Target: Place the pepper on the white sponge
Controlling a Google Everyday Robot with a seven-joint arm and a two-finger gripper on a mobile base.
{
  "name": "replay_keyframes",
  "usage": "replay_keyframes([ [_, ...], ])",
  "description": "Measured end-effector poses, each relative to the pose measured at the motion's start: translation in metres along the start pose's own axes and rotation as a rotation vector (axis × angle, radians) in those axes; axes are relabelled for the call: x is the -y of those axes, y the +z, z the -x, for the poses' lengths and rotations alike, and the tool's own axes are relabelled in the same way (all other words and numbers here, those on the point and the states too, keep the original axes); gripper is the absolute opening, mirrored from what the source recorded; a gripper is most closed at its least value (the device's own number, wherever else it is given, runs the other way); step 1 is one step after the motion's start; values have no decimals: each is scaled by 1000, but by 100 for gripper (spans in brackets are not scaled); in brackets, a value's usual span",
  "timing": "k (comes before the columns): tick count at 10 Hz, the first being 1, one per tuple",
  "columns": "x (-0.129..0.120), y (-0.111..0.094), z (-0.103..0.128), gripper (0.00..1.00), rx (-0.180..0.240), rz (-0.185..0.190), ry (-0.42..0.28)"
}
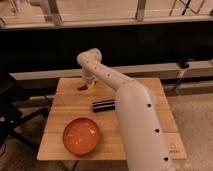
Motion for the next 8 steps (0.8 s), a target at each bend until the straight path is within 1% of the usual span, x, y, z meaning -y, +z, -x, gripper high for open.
replay_keyframes([
  [3,-12,-5,-17,0,-22,10,-5],
  [6,-27,-6,-41,0,-30,22,19],
  [8,-30,-4,-49,0,-28,25,34],
])
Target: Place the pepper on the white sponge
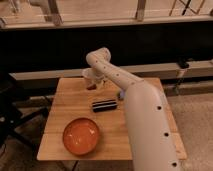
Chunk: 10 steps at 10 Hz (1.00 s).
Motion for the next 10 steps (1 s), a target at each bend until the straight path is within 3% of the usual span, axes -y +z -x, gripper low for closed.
replay_keyframes([
  [10,-12,3,-39,0,-10,17,69],
])
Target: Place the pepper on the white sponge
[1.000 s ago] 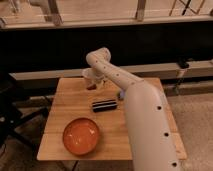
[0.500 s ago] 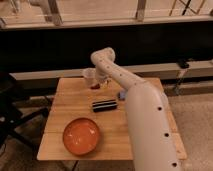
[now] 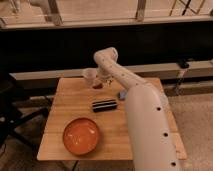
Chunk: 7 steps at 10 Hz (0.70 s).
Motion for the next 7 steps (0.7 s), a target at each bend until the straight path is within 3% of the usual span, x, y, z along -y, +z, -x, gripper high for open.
replay_keyframes([
  [3,-10,-3,-16,0,-7,8,13],
  [7,-29,-3,-36,0,43,26,18],
])
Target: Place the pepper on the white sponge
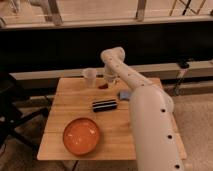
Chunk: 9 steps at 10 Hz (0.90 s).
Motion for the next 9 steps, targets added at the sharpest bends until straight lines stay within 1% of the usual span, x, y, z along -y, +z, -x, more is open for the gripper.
replay_keyframes([
  [2,-6,0,-5,0,-5,9,2],
  [4,-17,-2,-22,0,-20,17,19],
  [7,-28,-7,-36,0,-31,18,34],
  [9,-34,-8,-39,0,-38,23,34],
])
